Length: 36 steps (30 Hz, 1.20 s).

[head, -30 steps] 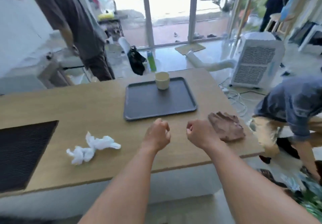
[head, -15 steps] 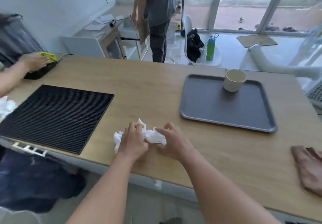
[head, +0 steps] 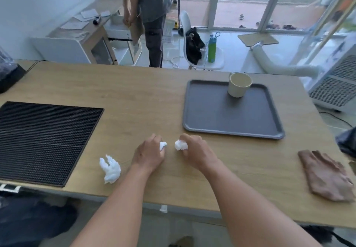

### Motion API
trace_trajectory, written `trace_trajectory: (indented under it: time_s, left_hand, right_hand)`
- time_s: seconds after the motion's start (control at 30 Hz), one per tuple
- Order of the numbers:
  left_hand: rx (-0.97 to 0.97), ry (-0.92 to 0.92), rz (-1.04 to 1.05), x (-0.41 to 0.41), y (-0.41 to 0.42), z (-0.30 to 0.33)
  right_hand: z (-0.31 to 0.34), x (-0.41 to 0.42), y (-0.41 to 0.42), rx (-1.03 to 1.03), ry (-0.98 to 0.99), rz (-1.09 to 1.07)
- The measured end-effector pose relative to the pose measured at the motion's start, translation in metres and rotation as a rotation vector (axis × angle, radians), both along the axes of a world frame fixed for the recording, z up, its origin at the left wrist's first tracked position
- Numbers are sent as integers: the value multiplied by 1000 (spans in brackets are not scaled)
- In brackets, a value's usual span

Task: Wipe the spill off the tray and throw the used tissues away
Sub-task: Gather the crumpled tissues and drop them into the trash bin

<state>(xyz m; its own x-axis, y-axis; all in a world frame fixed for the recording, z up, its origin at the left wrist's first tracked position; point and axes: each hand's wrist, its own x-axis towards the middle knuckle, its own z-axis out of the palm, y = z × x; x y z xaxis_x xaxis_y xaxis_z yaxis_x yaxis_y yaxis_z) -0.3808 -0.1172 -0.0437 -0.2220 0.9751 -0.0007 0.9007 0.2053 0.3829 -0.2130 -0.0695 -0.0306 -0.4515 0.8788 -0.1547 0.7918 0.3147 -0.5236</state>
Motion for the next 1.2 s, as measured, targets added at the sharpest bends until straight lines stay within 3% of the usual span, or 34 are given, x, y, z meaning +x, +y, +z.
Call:
trace_trajectory:
  time_s: [0.27,0.5,0.83,1.0,1.2]
  left_hand:
    - [-12,-44,-229,86,29,12]
    - [27,-94,-586,230,24,13]
    - [-166,-122,-1210,453,-114,-3]
    - [-340,-91,-1395,532,-206,-62]
    - [-536,-30,-1415,577,-283,-198]
  right_hand:
    - [11,88,-14,-54,-31,-237]
    - [23,218,-81,-23,-20,-615]
    - [-5,391,-268,-99,15,-1156]
    - [-59,434,-375,-219,13,-1405]
    - [-187,471,-466,-366,-32,-1559]
